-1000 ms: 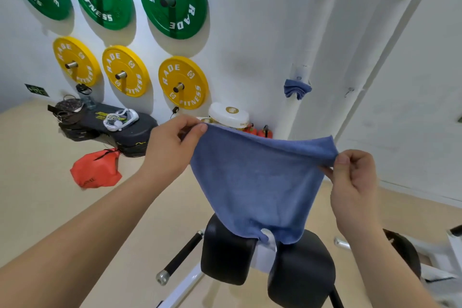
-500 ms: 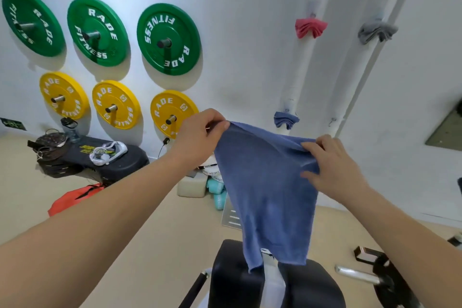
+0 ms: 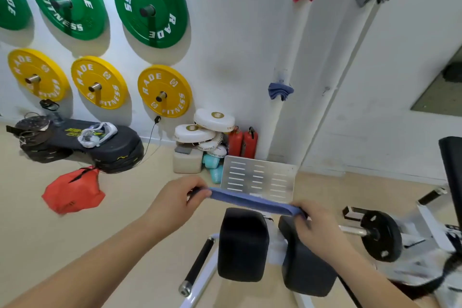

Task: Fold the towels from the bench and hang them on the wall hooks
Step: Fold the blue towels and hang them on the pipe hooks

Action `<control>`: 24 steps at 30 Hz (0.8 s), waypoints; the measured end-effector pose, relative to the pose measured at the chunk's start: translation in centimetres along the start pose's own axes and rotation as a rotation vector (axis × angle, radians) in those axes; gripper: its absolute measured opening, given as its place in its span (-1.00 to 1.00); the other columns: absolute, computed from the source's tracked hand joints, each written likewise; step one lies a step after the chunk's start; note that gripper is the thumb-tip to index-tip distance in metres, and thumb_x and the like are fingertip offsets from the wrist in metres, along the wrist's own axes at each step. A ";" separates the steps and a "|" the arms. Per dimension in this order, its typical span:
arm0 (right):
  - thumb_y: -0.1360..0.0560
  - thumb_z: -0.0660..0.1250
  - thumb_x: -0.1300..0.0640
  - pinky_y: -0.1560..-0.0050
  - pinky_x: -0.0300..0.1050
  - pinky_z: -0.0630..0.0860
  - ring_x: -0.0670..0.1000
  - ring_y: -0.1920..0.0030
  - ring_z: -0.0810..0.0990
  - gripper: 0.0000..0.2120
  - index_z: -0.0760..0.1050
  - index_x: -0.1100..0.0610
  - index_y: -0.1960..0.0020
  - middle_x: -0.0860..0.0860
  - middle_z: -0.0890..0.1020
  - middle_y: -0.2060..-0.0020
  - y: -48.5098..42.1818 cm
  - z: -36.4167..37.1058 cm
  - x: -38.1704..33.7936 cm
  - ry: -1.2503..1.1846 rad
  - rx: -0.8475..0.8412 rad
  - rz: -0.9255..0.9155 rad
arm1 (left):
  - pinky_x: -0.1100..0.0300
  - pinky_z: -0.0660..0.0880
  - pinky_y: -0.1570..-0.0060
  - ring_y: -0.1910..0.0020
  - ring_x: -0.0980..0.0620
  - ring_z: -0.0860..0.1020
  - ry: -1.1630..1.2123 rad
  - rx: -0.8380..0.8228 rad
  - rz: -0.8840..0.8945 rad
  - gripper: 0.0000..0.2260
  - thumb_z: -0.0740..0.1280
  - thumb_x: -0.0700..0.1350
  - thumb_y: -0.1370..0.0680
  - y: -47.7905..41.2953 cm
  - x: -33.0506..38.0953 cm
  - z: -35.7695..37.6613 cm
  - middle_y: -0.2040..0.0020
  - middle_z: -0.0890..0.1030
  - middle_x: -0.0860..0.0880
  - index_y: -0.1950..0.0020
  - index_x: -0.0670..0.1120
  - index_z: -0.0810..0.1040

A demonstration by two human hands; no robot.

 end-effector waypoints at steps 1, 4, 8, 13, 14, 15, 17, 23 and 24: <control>-0.53 0.37 0.14 0.08 -0.25 0.51 -0.19 0.13 0.60 -0.74 0.55 -0.25 0.00 -0.24 0.64 0.17 1.2 1.1 0.2 -0.039 -0.073 0.037 | 0.14 0.55 0.11 0.17 0.14 0.58 -0.011 -0.058 -0.023 -0.89 0.42 -0.05 -0.58 1.3 -1.2 0.8 0.21 0.62 0.16 0.13 0.12 0.58; -0.37 0.47 -0.22 0.12 -0.20 0.56 -0.16 0.15 0.56 -0.78 0.53 -0.17 0.09 -0.18 0.58 0.19 3.8 4.4 0.2 0.092 -0.236 0.110 | 0.17 0.54 0.13 0.18 0.14 0.56 -0.029 -0.216 -0.088 -0.85 0.45 -0.03 -0.54 4.7 -3.8 3.0 0.21 0.62 0.16 0.18 0.14 0.54; -0.38 0.39 -0.28 0.09 -0.24 0.57 -0.12 0.13 0.55 -0.72 0.51 -0.10 0.08 -0.17 0.55 0.19 5.5 8.4 0.5 0.273 -0.350 0.178 | 0.25 0.53 0.13 0.16 0.12 0.54 0.030 -0.351 -0.116 -0.83 0.49 -0.11 -0.46 7.7 -5.1 4.8 0.16 0.61 0.12 0.17 0.14 0.55; -0.58 0.27 0.02 0.07 -0.19 0.53 -0.11 0.09 0.53 -0.94 0.51 -0.07 -0.01 -0.15 0.57 0.14 8.2 9.3 0.7 0.152 -0.351 0.168 | 0.17 0.56 0.07 0.14 0.08 0.59 0.094 -0.346 -0.122 -0.77 0.38 -0.26 -0.54 9.8 -7.1 4.9 0.14 0.63 0.13 0.13 0.11 0.62; -0.61 0.24 0.03 0.07 -0.17 0.52 -0.10 0.09 0.52 -0.92 0.50 -0.08 0.02 -0.15 0.56 0.15 8.8 9.3 0.7 0.141 -0.374 0.170 | 0.21 0.56 0.08 0.13 0.08 0.60 0.120 -0.330 -0.140 -0.75 0.37 -0.26 -0.56 10.3 -7.4 4.8 0.13 0.64 0.14 0.11 0.11 0.63; -0.62 0.21 0.03 0.09 -0.17 0.51 -0.10 0.09 0.51 -0.89 0.48 -0.10 0.06 -0.16 0.55 0.17 9.4 9.4 0.8 0.125 -0.388 0.176 | 0.25 0.55 0.09 0.13 0.07 0.61 0.148 -0.321 -0.165 -0.75 0.36 -0.26 -0.58 10.7 -7.7 4.8 0.12 0.65 0.13 0.09 0.11 0.64; -0.63 0.19 0.01 0.16 -0.20 0.46 -0.10 0.12 0.51 -0.84 0.46 -0.11 0.12 -0.16 0.54 0.22 10.7 9.4 1.3 0.114 -0.402 0.217 | 0.33 0.50 0.14 0.16 0.07 0.59 0.208 -0.327 -0.235 -0.76 0.32 -0.24 -0.62 11.7 -7.8 5.0 0.13 0.66 0.10 0.07 0.09 0.65; -0.48 0.24 -0.11 0.26 -0.17 0.36 -0.05 0.28 0.45 -0.71 0.39 0.11 0.21 -0.02 0.50 0.30 14.2 9.0 1.9 0.033 -0.402 0.323 | 0.35 0.45 0.19 0.18 0.03 0.58 0.305 -0.360 -0.364 -0.76 0.28 -0.25 -0.64 15.1 -6.7 6.7 0.16 0.68 0.04 0.04 0.03 0.68; -0.47 0.29 -0.16 0.26 -0.20 0.38 -0.06 0.28 0.47 -0.70 0.43 0.07 0.21 -0.04 0.52 0.30 14.4 9.0 1.9 0.033 -0.398 0.332 | 0.35 0.45 0.20 0.18 0.01 0.58 0.297 -0.357 -0.372 -0.76 0.28 -0.24 -0.63 15.3 -6.5 6.9 0.16 0.67 0.04 0.04 0.03 0.68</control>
Point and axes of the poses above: each hand's wrist, its own y-axis away from the middle knuckle, its own z-axis out of the palm, x = y × z, the point moved 4 cm from there along -y, towards the middle knuckle
